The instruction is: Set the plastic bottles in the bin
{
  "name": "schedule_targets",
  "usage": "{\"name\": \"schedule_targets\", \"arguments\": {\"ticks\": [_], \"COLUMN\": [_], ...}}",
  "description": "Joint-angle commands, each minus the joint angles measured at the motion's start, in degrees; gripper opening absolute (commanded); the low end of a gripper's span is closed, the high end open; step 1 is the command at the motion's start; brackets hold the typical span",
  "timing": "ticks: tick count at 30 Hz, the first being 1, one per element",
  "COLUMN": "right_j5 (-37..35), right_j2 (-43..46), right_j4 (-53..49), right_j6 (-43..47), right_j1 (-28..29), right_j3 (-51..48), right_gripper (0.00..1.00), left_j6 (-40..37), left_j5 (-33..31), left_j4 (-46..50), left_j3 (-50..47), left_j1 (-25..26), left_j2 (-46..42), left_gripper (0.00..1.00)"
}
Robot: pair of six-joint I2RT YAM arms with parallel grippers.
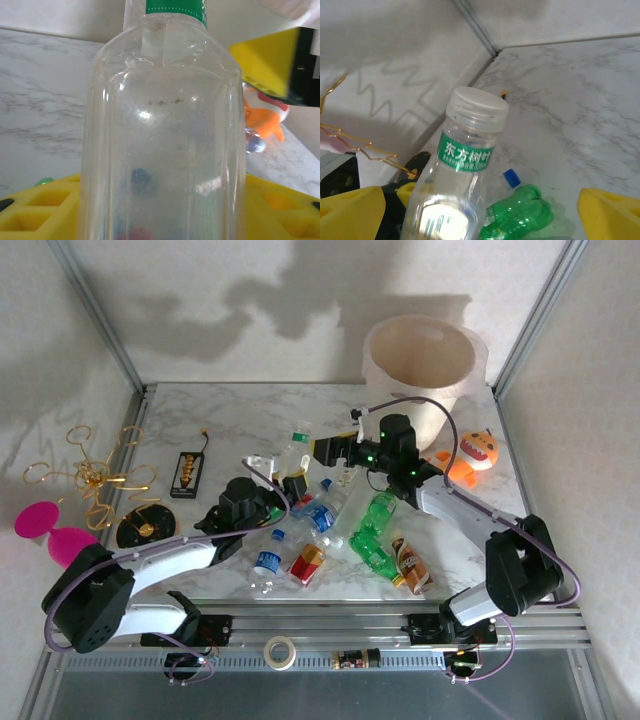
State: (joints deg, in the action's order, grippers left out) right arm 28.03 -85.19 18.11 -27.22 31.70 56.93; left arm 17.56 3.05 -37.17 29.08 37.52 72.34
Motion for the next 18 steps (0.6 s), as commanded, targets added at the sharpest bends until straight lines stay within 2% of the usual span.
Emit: {"name": "schedule_targets", "arguments": {"ticks": [1, 6, 18], "right_j5": [5.93, 10.42, 9.75], "right_j2": [-2.60, -5.16, -6.45], "right_j4": [6.28, 10.68, 11.90], "right_j6": [-3.95, -7.13, -8.71], "right_j1": [1.42, 2.70, 4.36], "right_j3": [1.31, 1.32, -0.01], "right_gripper": [0.96, 0.90, 0.77], "left_j6": [-1.55, -2.44, -3.98], "left_j5": [-2.60, -4.91, -7.09], "left_j4": [-5.55, -4.86, -4.41], "left_j3": [-0.52, -0.18, 0.72], "left_j1": [2.12, 3.94, 5.50], "left_j2": [-1.80, -1.76, -1.50], "left_gripper": [0.43, 0.43, 0.44]}}
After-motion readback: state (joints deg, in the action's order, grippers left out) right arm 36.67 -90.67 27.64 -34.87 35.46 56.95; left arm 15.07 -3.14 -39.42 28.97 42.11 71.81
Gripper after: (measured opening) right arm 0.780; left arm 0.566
